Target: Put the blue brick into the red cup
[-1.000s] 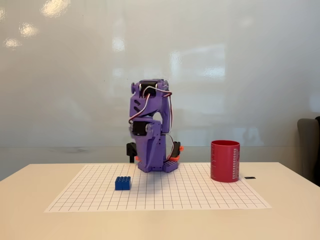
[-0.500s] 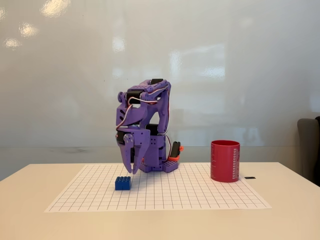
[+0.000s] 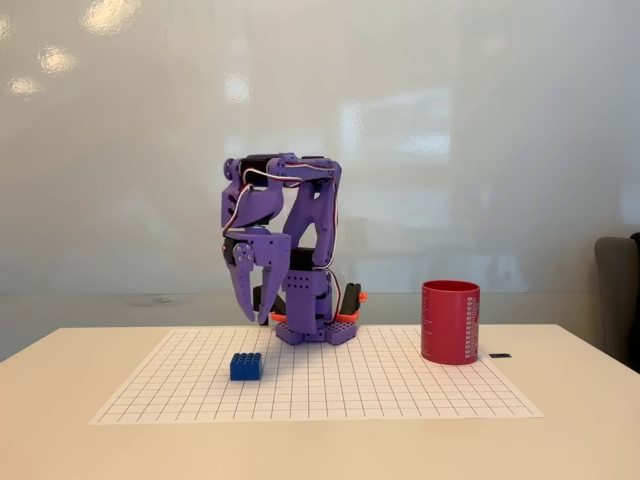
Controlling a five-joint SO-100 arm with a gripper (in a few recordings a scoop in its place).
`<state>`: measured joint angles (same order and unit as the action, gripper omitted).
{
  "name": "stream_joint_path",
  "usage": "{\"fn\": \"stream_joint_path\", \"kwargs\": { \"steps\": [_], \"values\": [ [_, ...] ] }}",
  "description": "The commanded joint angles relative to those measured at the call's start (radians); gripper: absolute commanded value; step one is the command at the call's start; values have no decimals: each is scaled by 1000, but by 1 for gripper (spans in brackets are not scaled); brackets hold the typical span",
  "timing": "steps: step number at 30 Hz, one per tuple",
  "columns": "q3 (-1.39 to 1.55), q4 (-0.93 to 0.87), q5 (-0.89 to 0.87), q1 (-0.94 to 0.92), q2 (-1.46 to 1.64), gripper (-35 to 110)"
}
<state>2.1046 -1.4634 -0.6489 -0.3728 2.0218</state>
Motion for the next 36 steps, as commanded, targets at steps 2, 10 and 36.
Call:
{"fn": "stream_joint_path", "kwargs": {
  "steps": [2, 10, 36],
  "values": [
    [-60, -43, -20, -37, 17, -1],
    [41, 3, 32, 25, 18, -1],
    [192, 135, 32, 55, 84, 36]
  ]
}}
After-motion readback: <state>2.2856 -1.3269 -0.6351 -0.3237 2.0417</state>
